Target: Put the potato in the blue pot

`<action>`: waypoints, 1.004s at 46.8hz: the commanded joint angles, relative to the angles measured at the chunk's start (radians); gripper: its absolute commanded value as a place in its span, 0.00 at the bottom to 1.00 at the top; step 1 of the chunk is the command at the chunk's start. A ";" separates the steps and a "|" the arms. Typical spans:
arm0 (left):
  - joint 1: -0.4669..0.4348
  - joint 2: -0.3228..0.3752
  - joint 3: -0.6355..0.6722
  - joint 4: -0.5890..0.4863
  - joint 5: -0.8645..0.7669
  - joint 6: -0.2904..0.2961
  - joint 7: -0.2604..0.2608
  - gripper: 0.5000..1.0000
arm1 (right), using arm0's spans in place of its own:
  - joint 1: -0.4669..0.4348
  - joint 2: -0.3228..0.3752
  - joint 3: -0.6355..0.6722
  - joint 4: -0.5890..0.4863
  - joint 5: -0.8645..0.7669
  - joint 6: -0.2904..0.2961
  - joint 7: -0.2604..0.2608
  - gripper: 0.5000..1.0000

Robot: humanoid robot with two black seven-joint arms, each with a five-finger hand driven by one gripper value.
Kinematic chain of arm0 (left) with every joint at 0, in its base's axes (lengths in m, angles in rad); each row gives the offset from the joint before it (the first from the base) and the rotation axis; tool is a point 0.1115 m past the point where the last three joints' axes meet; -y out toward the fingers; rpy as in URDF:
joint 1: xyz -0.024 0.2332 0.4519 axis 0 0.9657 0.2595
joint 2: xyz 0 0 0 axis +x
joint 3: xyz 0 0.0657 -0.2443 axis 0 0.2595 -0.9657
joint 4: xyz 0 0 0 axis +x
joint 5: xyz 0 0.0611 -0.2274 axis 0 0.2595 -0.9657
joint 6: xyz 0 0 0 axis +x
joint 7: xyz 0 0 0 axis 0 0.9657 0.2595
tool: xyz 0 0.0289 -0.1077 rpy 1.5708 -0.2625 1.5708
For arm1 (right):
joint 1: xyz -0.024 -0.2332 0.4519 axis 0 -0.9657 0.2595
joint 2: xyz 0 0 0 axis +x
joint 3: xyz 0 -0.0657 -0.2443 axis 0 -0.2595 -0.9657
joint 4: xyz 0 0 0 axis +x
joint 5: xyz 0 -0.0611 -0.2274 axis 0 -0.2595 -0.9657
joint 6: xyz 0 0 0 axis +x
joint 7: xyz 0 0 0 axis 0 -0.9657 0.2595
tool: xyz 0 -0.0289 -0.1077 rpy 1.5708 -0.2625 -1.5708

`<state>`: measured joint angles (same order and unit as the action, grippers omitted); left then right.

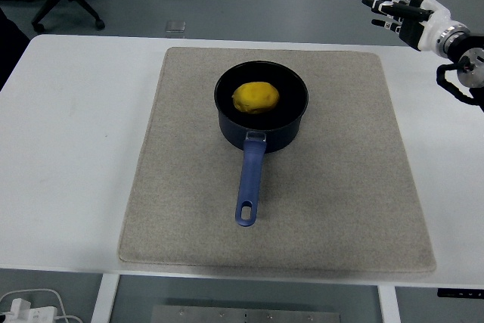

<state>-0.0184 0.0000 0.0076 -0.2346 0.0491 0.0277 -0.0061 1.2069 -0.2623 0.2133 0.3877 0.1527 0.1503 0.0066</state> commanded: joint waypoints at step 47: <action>-0.002 0.000 0.003 -0.003 0.000 -0.006 0.000 0.99 | -0.095 0.035 0.146 -0.092 0.128 -0.048 0.003 0.80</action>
<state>-0.0199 0.0000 0.0101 -0.2391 0.0492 0.0215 -0.0061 1.1099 -0.2290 0.3571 0.2929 0.2807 0.1107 0.0093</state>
